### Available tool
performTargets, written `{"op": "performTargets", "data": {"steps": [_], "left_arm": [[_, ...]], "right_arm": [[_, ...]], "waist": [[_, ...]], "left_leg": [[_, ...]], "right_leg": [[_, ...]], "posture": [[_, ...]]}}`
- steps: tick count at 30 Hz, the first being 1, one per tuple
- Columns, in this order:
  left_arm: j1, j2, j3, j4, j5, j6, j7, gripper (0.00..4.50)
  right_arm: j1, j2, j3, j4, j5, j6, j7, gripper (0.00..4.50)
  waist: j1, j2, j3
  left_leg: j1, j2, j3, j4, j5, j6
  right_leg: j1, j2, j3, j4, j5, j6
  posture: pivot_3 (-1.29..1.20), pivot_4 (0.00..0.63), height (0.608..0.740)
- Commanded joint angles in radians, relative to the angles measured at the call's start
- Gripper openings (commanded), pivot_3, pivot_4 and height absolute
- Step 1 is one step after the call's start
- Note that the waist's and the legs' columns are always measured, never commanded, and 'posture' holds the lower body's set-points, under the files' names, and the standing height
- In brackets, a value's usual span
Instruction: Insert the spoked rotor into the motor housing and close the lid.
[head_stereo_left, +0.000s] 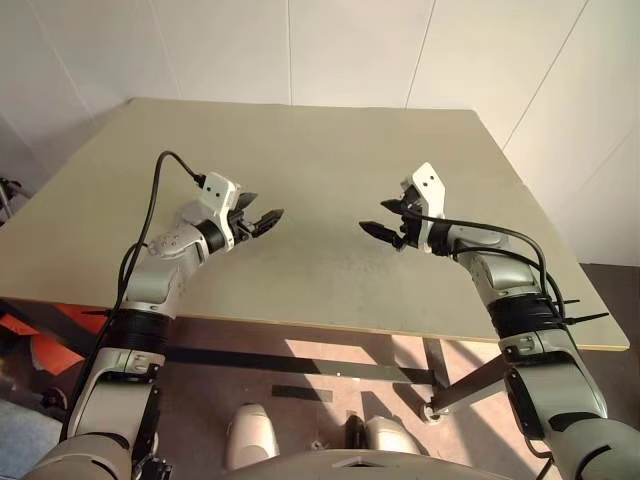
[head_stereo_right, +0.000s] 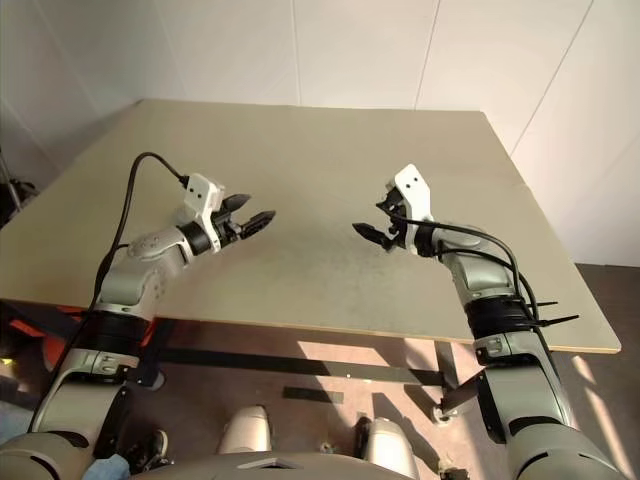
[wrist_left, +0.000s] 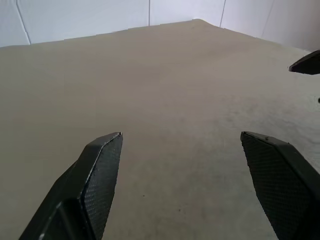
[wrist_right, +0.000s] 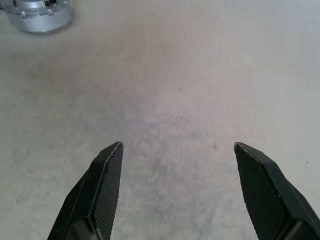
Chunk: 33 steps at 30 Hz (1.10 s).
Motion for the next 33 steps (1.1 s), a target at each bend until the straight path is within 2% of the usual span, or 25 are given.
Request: {"op": "performTargets", "data": {"steps": [1,9,21,33], "left_arm": [[-0.031,-0.017,0.003,0.008,0.024,-0.039,-0.013,4.02],[-0.021,-0.033,0.015,0.007,0.04,-0.04,-0.027,4.02],[0.03,-0.047,0.024,-0.045,0.051,-0.019,0.01,4.02],[0.016,-0.053,0.034,-0.017,0.063,-0.035,0.028,4.02]], "right_arm": [[-0.023,0.012,-0.008,0.003,-0.026,-0.027,-0.026,3.97],[-0.018,0.035,-0.013,-0.009,-0.042,-0.032,-0.026,3.97],[-0.062,0.065,-0.004,0.086,-0.08,-0.077,-0.045,3.97],[-0.062,0.072,-0.009,0.096,-0.092,-0.085,-0.057,3.97]], "waist": [[0.0,0.0,0.0],[0.002,0.0,0.0],[0.001,0.0,0.0],[0.002,0.0,0.0]], "left_leg": [[0.002,0.0,0.0,0.0,0.0,0.0],[0.001,0.0,0.0,0.001,-0.001,0.001],[0.002,0.0,0.0,0.001,-0.001,0.002],[0.002,0.0,0.0,0.001,-0.001,0.002]], "right_leg": [[0.0,0.0,0.0,0.0,0.0,0.0],[0.0,0.0,0.0,-0.001,0.0,-0.001],[0.0,0.0,0.0,-0.001,0.0,-0.001],[0.0,0.0,0.0,-0.001,0.0,-0.001]], "posture": [[0.0,0.0,0.74],[0.0,0.0,0.74],[0.0,0.0,0.74],[0.0,0.0,0.74]]}}
